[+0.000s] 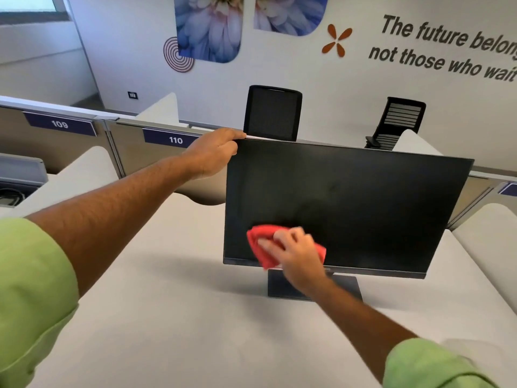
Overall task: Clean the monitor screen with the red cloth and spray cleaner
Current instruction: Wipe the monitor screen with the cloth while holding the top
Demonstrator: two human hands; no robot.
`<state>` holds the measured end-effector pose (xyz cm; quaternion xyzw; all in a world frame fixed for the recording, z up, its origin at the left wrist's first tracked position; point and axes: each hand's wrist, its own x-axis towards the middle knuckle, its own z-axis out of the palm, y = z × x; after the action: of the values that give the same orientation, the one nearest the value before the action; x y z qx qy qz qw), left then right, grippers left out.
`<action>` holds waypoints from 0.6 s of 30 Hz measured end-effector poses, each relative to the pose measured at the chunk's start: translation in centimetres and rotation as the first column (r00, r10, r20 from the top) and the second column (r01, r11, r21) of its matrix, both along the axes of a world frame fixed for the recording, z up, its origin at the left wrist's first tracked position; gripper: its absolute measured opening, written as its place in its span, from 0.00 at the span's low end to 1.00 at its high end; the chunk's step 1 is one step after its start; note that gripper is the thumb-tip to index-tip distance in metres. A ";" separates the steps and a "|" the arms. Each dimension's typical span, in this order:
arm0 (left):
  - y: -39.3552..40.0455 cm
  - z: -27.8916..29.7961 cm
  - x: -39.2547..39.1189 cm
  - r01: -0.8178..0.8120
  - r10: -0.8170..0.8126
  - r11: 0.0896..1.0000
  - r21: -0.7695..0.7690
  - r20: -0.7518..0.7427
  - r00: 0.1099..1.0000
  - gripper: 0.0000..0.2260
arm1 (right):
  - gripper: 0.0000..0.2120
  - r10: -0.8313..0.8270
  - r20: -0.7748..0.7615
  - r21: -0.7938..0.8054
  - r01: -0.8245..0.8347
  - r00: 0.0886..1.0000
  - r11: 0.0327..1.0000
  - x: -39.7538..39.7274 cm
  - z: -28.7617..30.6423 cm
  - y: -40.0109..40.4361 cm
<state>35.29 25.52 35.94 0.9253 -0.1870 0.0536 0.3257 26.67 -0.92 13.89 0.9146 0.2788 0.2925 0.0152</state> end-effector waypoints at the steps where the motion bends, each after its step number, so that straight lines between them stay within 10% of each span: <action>1: 0.1 -0.1 0.0 -0.003 0.003 1.000 0.003 0.002 1.000 0.20 | 0.31 0.035 -0.075 -0.053 -0.039 0.997 0.998 -1.1 -2.0 0.2; 7: -0.4 -0.4 0.1 0.006 -0.006 1.000 -0.007 0.032 0.999 0.20 | 0.30 0.087 -0.085 -0.196 -0.103 0.993 0.975 -0.7 -0.5 -1.0; 18: -1.2 -1.2 0.1 0.016 -0.015 1.000 -0.007 0.092 0.996 0.23 | 0.28 -0.330 0.229 0.252 0.271 0.916 0.929 6.2 16.3 -9.5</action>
<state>35.35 24.27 34.73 0.9191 -0.2086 0.0942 0.3208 32.89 -10.42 30.22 0.8950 0.0962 0.4356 -0.0015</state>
